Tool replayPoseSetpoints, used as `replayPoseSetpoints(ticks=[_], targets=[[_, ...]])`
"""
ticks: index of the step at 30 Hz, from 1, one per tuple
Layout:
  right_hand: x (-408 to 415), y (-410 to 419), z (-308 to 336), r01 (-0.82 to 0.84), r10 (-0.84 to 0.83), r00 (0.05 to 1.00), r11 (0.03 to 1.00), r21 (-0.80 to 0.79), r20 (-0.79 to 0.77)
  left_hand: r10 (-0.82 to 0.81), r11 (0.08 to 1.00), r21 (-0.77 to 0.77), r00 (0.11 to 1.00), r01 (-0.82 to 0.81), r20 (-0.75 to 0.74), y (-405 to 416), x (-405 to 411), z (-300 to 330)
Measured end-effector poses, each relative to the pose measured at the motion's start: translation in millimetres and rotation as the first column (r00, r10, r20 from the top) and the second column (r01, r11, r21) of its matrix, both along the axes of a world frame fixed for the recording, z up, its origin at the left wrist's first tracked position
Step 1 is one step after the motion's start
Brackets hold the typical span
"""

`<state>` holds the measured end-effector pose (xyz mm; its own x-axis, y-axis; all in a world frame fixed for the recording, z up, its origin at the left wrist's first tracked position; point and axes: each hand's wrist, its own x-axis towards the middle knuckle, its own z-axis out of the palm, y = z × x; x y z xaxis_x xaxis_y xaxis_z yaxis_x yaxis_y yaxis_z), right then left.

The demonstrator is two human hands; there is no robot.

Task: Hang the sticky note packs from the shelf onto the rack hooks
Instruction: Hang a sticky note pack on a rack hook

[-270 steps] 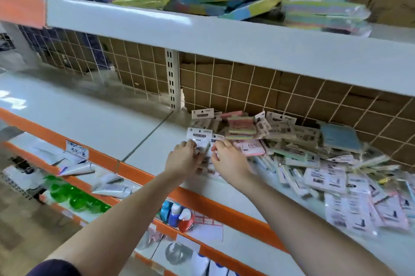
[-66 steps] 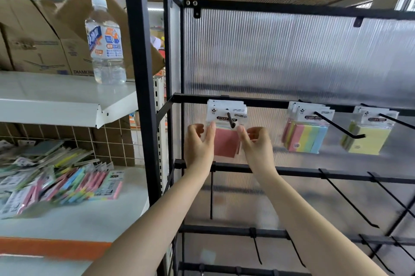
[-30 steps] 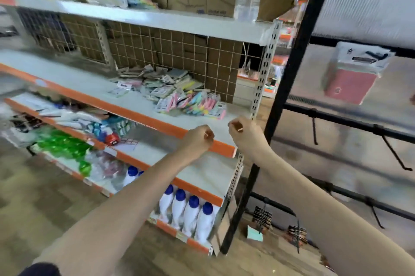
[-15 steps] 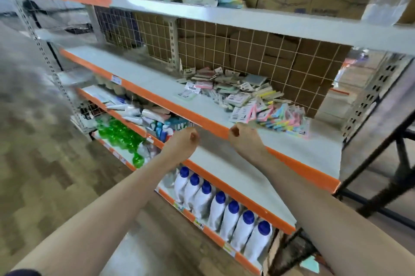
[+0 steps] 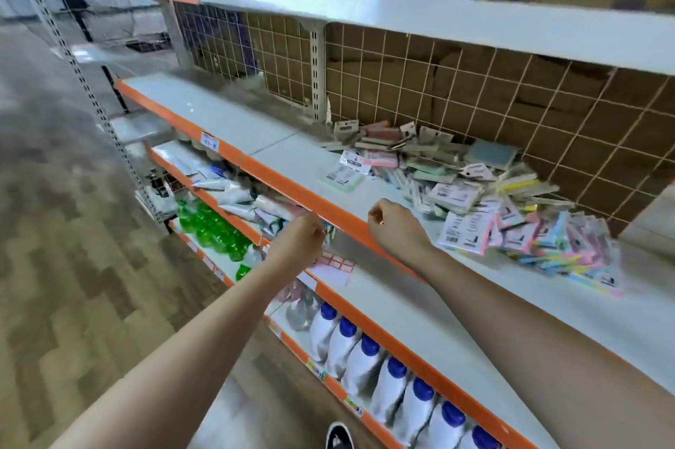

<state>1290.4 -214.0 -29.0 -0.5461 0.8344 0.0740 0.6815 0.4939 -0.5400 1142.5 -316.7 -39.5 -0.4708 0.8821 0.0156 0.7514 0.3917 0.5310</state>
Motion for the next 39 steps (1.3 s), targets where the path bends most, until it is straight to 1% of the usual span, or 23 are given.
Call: replayPoseSetpoints(ticks=[3,6,11,15,17,19,21,23,26,28,29,32,34,39], targets=[[-30,38,0,0.016,-0.016,1.0,1.0,-0.006,0.009,-0.025,1.0,0.003,0.999,0.025,-0.036,34,-25,-5],[-58,74,3,0.018,-0.018,0.999,1.0,0.026,0.033,-0.038,0.999,-0.017,0.999,0.038,-0.037,67,-45,-9],[-91,121,12,0.058,-0.065,0.996,0.993,0.103,0.058,-0.04,0.998,-0.039,0.999,0.039,-0.021,119,-64,-12],[-108,149,14,0.094,-0.114,0.99,0.972,0.216,0.081,-0.085,0.996,-0.036,0.996,0.084,-0.034,153,-73,-18],[-115,164,15,0.113,-0.159,0.977,0.953,0.282,0.145,-0.137,0.99,-0.043,0.99,0.136,-0.039,171,-76,-21],[-120,177,15,0.123,-0.196,0.957,0.94,0.317,0.212,-0.194,0.98,-0.063,0.977,0.188,-0.089,188,-77,-25],[-123,187,12,0.146,-0.213,0.957,0.941,0.306,0.198,-0.27,0.962,-0.096,0.942,0.255,-0.199,204,-79,-30],[-125,194,8,0.158,-0.216,0.959,0.945,0.285,0.185,-0.369,0.929,-0.152,0.876,0.337,-0.312,214,-81,-38],[-129,200,-3,0.175,-0.236,0.935,0.956,0.235,0.264,-0.476,0.879,-0.23,0.778,0.417,-0.41,220,-89,-51],[-133,202,-9,0.21,-0.284,0.898,0.948,0.241,0.336,-0.496,0.868,-0.236,0.727,0.437,-0.475,224,-98,-57],[-135,201,-12,0.224,-0.31,0.878,0.939,0.261,0.365,-0.493,0.868,-0.223,0.716,0.443,-0.494,225,-103,-59],[-145,199,-13,0.281,-0.384,0.837,0.913,0.296,0.389,-0.498,0.863,-0.206,0.709,0.462,-0.5,231,-120,-57],[-154,197,-12,0.312,-0.422,0.807,0.899,0.307,0.413,-0.525,0.846,-0.224,0.684,0.483,-0.506,235,-130,-53],[-173,185,-10,0.387,-0.524,0.712,0.848,0.362,0.467,-0.641,0.765,-0.299,0.63,0.571,-0.439,239,-144,-37]])
